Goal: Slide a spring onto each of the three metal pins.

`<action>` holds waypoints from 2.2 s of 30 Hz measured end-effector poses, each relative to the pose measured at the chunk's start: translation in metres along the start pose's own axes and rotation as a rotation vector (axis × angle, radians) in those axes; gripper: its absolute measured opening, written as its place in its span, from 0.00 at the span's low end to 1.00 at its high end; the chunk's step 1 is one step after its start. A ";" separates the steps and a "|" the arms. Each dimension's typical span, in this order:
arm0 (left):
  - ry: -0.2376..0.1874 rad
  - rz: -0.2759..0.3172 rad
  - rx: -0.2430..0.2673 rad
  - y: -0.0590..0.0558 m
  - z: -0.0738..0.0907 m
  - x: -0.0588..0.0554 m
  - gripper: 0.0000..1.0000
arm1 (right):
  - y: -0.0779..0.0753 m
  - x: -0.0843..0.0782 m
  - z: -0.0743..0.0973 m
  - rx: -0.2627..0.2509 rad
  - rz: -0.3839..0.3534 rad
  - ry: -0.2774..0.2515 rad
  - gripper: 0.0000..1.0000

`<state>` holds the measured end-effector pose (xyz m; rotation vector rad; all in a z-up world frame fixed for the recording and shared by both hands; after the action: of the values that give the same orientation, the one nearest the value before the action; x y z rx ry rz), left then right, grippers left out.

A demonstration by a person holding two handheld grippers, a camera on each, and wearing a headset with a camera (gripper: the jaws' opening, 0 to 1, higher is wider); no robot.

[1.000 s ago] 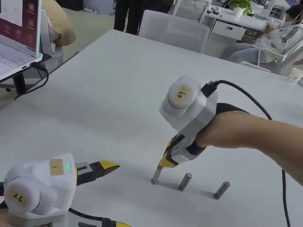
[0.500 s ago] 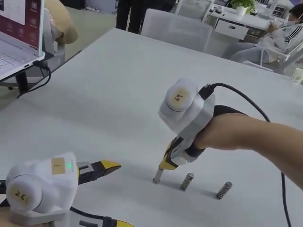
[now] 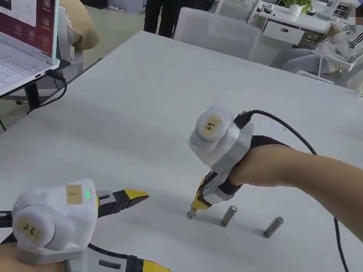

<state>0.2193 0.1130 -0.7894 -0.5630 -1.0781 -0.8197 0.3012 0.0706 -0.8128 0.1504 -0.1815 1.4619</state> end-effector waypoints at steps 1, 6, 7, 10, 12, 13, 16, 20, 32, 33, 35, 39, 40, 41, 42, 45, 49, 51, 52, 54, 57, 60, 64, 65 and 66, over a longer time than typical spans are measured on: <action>0.000 0.000 -0.001 0.000 0.000 0.000 0.74 | 0.000 0.000 -0.002 -0.001 0.000 0.001 0.08; 0.004 -0.001 -0.004 -0.001 -0.001 0.000 0.74 | 0.001 0.000 -0.007 0.000 0.006 0.008 0.08; 0.002 0.001 -0.005 -0.001 -0.001 0.000 0.74 | 0.001 0.000 -0.009 0.000 0.007 0.009 0.08; 0.001 0.000 -0.006 -0.001 -0.002 0.001 0.74 | 0.000 -0.001 -0.011 -0.002 0.007 0.011 0.09; 0.003 0.000 -0.005 -0.001 -0.002 0.000 0.74 | 0.001 -0.002 -0.014 -0.001 0.005 0.010 0.09; 0.003 0.001 -0.007 -0.001 -0.002 0.000 0.74 | 0.001 -0.002 -0.015 -0.002 0.006 0.010 0.09; 0.005 0.001 -0.008 -0.002 -0.002 -0.001 0.74 | 0.001 -0.003 -0.017 -0.005 0.012 0.014 0.09; 0.004 0.000 -0.007 -0.001 -0.002 0.000 0.74 | 0.001 -0.005 -0.019 -0.008 0.015 0.018 0.09; 0.002 0.003 -0.007 -0.002 -0.002 -0.001 0.74 | 0.001 -0.006 -0.023 -0.007 0.023 0.010 0.13; 0.004 0.002 -0.007 -0.002 -0.002 -0.001 0.74 | 0.002 -0.005 -0.022 -0.001 0.015 -0.001 0.15; 0.004 0.002 -0.009 -0.002 -0.002 -0.001 0.74 | 0.001 -0.005 -0.020 -0.005 0.013 -0.007 0.15; 0.005 0.000 -0.011 -0.002 -0.003 -0.002 0.74 | 0.001 -0.006 -0.016 -0.002 0.000 -0.024 0.17; 0.006 -0.001 -0.011 -0.002 -0.003 -0.002 0.74 | 0.000 -0.007 -0.015 -0.004 -0.002 -0.027 0.18; 0.005 0.000 -0.012 -0.002 -0.003 -0.001 0.74 | 0.000 -0.008 -0.014 -0.004 -0.004 -0.035 0.19; 0.005 0.000 -0.012 -0.002 -0.003 -0.001 0.74 | 0.000 -0.008 -0.013 -0.004 -0.008 -0.042 0.20; 0.008 -0.001 -0.013 -0.002 -0.004 -0.001 0.74 | -0.001 -0.009 -0.008 -0.013 -0.023 -0.070 0.24; 0.009 0.001 -0.014 -0.002 -0.004 -0.001 0.74 | 0.000 -0.010 0.001 -0.020 -0.022 -0.114 0.29; 0.009 0.003 -0.015 -0.002 -0.004 -0.001 0.74 | -0.001 -0.012 0.004 -0.026 -0.027 -0.125 0.32; 0.012 0.002 -0.014 -0.002 -0.004 -0.002 0.74 | -0.002 -0.013 0.007 -0.030 -0.033 -0.137 0.32; 0.016 0.003 -0.014 -0.002 -0.004 -0.003 0.74 | -0.003 -0.015 0.012 -0.043 -0.036 -0.158 0.34; 0.015 0.006 -0.011 0.000 -0.004 -0.002 0.74 | -0.006 -0.016 0.021 -0.062 -0.049 -0.195 0.37; 0.015 0.009 -0.006 0.002 -0.004 -0.001 0.74 | -0.010 -0.018 0.029 -0.080 -0.063 -0.226 0.41; 0.016 0.010 -0.003 0.003 -0.004 0.001 0.74 | -0.017 -0.026 0.036 -0.103 -0.091 -0.260 0.47; 0.016 0.010 -0.002 0.003 -0.004 0.002 0.74 | -0.019 -0.029 0.038 -0.114 -0.098 -0.271 0.48; 0.018 0.009 -0.002 0.003 -0.004 0.002 0.74 | -0.021 -0.030 0.041 -0.126 -0.103 -0.284 0.49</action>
<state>0.2243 0.1112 -0.7892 -0.5612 -1.0572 -0.8166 0.3174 0.0310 -0.7793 0.2607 -0.4890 1.3184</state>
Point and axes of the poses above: the centre of the closed fingertips' face, and the gripper's own axes: z roughly backward along the fingers, y roughly to its left, x roughly out of its top, the point moved 1 cm from there along z, roughly backward along the fingers, and after that the axes turned 5 degrees about y, right-handed, at the moved point
